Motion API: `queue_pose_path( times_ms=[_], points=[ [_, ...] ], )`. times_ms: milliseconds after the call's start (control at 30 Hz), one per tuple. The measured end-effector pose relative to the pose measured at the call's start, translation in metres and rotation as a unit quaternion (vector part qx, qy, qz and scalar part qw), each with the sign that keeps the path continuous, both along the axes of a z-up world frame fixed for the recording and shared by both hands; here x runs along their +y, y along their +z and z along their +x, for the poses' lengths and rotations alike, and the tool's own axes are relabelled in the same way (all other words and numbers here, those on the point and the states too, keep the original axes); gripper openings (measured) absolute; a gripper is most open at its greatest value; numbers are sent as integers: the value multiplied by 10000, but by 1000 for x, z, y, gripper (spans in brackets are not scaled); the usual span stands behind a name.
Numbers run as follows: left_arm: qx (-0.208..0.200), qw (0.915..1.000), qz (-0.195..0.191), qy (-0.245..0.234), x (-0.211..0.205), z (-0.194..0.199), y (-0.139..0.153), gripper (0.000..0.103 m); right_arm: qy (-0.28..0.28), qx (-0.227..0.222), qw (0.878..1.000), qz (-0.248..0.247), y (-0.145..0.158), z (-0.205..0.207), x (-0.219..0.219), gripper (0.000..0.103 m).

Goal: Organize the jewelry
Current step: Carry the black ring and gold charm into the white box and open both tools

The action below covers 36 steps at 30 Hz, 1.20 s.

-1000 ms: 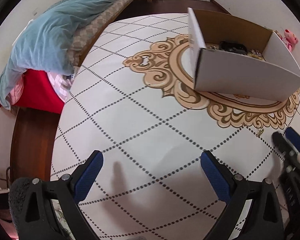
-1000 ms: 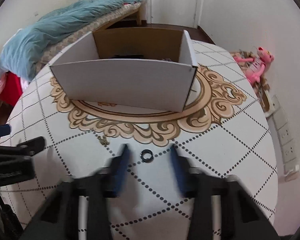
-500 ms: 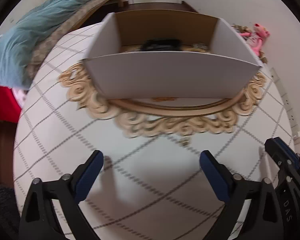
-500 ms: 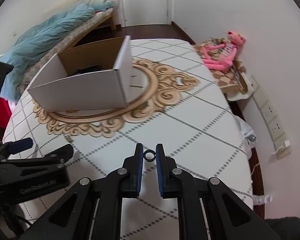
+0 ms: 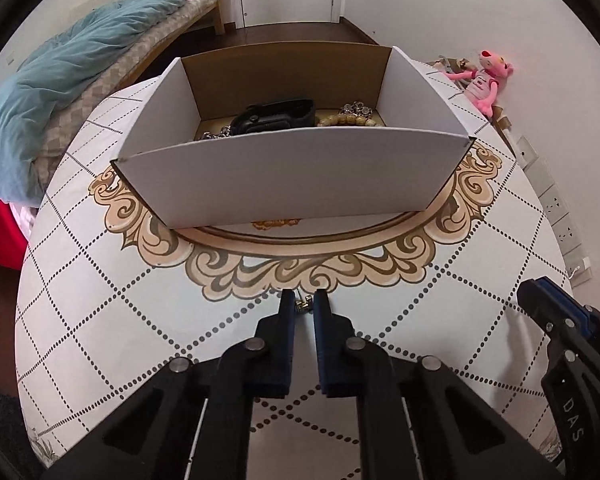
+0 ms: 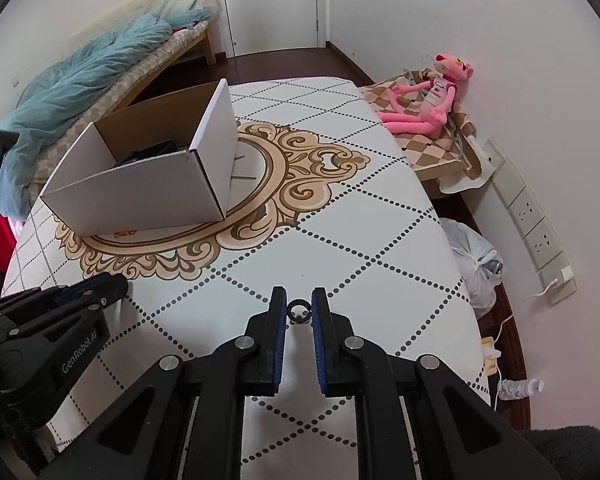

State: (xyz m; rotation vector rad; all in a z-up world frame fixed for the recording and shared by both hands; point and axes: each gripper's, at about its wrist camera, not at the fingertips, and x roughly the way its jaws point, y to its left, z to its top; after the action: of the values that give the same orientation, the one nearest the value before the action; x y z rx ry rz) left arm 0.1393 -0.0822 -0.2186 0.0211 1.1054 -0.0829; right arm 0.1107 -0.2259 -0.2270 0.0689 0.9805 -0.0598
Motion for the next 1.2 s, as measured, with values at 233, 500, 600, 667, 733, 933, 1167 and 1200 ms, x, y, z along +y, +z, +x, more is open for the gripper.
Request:
queue_pose_path(
  times_ms=[233,500,600,667,733,933,1167,1200],
  points=[
    [10,9999,-159,-22,3,-7,7,6,-37,-125,9999,35,14,-3,-4,13],
    [-411,9978,-521,-80,29,-9,80,6,94,-418,9982,424,55,4,2,13],
    [-644,9966,-515,-67,41,8,110,6,310,-495,9967,569,74,23,11,13],
    [-643,9966,-502,-80,46,23,118,6,453,-510,9956,649,82,40,19,13],
    [-536,9971,-537,-81,53,43,120,6,589,-465,9945,736,88,64,26,13],
    [-81,9984,-548,91,74,91,103,6,1024,313,9892,1002,74,134,46,13],
    [424,9978,-441,264,79,109,88,11,1147,1378,9775,1110,44,175,54,14],
    [430,9979,-401,284,79,111,89,11,1169,1448,9766,1078,42,177,55,15]
  ],
)
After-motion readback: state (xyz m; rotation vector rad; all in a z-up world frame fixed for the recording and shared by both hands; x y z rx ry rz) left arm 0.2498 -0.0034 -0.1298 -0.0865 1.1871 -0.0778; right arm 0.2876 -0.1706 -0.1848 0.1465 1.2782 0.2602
